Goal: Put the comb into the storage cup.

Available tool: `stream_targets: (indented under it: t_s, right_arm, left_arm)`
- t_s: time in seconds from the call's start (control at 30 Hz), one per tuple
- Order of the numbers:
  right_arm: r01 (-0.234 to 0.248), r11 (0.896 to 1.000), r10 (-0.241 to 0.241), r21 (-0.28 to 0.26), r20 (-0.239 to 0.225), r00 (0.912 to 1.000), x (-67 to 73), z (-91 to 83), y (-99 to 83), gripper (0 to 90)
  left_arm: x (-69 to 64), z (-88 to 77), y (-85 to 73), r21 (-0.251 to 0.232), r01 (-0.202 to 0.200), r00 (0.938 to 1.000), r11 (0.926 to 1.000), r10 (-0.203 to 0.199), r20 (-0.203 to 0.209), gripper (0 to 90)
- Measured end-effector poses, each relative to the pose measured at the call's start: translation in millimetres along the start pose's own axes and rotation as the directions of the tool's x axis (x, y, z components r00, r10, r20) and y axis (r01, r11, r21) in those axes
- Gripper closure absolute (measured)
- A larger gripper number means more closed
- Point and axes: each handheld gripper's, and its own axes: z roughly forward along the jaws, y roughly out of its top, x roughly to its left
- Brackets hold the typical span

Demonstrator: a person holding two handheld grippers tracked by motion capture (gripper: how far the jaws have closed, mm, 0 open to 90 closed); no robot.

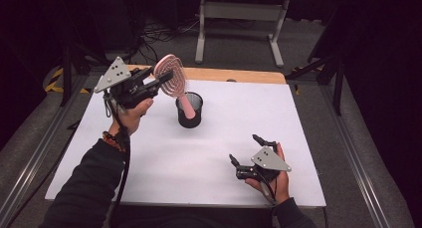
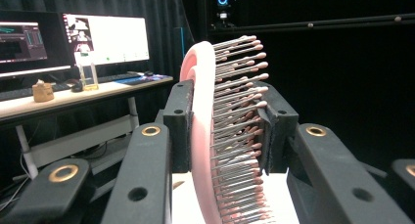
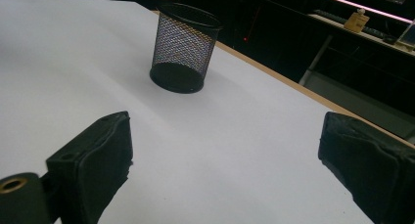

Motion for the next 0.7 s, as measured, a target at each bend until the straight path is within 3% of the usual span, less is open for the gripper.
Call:
stream_targets:
  t_s: [0.17,0.47,0.7]
  right_arm:
    - [0.014,1.0,-0.014,0.02,0.011,0.9999,-0.2,1.2,0.2,6.6]
    - [0.022,1.0,-0.021,0.018,-0.007,0.9997,1.4,0.8,1.2,6.8]
    - [0.019,1.0,-0.019,0.015,-0.018,0.9997,1.7,0.8,1.3,6.8]
  left_arm:
    - [3.0,7.6,0.2,0.007,0.001,1.0,1.0,-0.001,-0.008,64.6]
    - [13.5,19.5,1.5,0.018,0.019,0.9992,0.9997,-0.019,-0.035,64.6]
    - [21.7,28.1,0.1,0.038,0.012,0.9987,0.9992,-0.01,-0.049,64.6]
